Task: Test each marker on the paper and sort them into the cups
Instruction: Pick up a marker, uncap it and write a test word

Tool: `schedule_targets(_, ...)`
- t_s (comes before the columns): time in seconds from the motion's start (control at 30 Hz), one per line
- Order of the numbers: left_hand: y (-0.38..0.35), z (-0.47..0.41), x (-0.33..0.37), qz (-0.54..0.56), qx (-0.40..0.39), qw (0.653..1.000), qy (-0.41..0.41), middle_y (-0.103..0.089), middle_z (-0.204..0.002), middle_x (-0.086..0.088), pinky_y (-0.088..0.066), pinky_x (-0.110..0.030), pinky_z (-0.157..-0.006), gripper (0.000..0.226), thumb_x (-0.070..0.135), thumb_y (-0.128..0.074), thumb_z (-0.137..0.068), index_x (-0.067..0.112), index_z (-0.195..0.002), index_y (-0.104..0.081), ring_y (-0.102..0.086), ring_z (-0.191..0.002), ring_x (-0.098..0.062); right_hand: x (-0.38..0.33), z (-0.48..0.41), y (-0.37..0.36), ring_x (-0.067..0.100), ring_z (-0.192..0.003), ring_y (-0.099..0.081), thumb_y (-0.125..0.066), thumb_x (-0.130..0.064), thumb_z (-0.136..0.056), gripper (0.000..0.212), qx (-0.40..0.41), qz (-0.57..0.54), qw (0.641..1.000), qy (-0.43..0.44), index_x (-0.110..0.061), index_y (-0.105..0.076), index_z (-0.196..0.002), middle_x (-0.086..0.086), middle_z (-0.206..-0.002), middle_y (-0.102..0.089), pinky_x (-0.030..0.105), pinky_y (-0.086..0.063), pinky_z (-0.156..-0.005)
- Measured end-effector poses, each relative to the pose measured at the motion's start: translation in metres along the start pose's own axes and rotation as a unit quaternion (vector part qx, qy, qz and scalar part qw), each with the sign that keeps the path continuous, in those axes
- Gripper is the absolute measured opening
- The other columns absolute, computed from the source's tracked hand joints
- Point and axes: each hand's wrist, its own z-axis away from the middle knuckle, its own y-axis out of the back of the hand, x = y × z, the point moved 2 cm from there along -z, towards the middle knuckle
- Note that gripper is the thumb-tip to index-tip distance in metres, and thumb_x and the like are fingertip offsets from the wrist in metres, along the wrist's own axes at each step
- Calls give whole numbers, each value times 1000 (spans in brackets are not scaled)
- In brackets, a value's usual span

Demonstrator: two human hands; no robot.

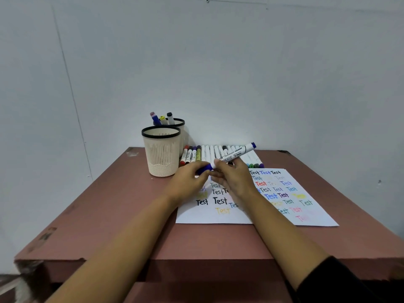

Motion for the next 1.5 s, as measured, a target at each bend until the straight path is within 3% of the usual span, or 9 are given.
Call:
schedule_targets(0.17,-1,0,-1,-80,9,995,-52,-61,-108,-4,-38,-18,-80,30,20,-51,-94,9,-122,-55,-52,-91,-11,3,-1,5,9,-46,-38,-60,-25,-93,23,49,47,998,19,-12,-55,-74,1,-58,-45,17,-32,-40)
schedule_targets(0.27,-4,2,5,-101,1,991,-82,-59,-104,-6,-32,-16,-72,34,25,-50,-94,7,-123,-53,-49,-87,-12,3,0,4,10,-46,-42,-62,-22,-91,19,41,23,999,25,-12,-56,-76,2,-58,-51,18,-36,-41)
schedule_targets(0.43,-6,4,8,-107,-6,992,-68,-44,-70,8,-24,-24,-58,25,26,-45,-97,4,-104,-54,-41,-64,-13,4,2,2,8,-46,-42,-62,-22,-91,20,9,40,999,30,-12,-58,-74,2,-58,-51,17,-36,-43)
schedule_targets(0.63,-7,5,6,-72,-4,996,-47,-44,-60,7,-26,-28,-56,23,30,-46,-96,10,-105,-53,-43,-62,-18,4,2,3,9,-49,-36,-58,-22,-94,23,-25,3,999,29,-11,-55,-74,0,-57,-46,22,-31,-49)
schedule_targets(0.77,-2,5,1,-68,25,997,-34,-44,-54,8,-33,-25,-57,32,39,-51,-92,18,-115,-57,-44,-55,-8,1,3,3,10,-52,-38,-56,-22,-95,21,-37,4,999,32,-12,-55,-76,1,-60,-48,23,-34,-52)
schedule_targets(0.9,2,1,-3,-33,38,999,-11,-47,-63,8,-33,-16,-53,27,41,-61,-86,21,-105,-57,-44,-57,-4,-3,4,5,10,-49,-38,-56,-24,-94,19,29,-49,998,21,-15,-54,-78,1,-60,-47,22,-32,-47)
schedule_targets(1.1,6,-7,-20,-1,87,993,75,-56,-91,2,-35,-21,-70,15,15,-50,-93,9,-104,-60,-53,-83,-17,-5,5,10,27,-66,-65,-49,-22,-98,10,84,-148,985,-9,-20,-47,-88,15,-89,-55,32,-58,-62)
schedule_targets(1.33,6,-10,-37,121,114,973,162,-59,-64,-3,-51,-40,-75,10,13,-48,-93,10,-91,-58,-56,-59,-14,-9,18,-5,14,-55,-54,-59,-4,-86,16,16,64,998,6,-13,-48,-80,7,-68,-56,24,-45,-51)
schedule_targets(1.5,6,-9,-37,117,111,973,162,-58,-61,-4,-50,-38,-75,11,13,-49,-93,11,-87,-58,-55,-58,-15,1,40,-15,15,-44,-47,-60,-6,-80,17,-16,162,987,15,-14,-46,-74,5,-54,-52,26,-37,-46)
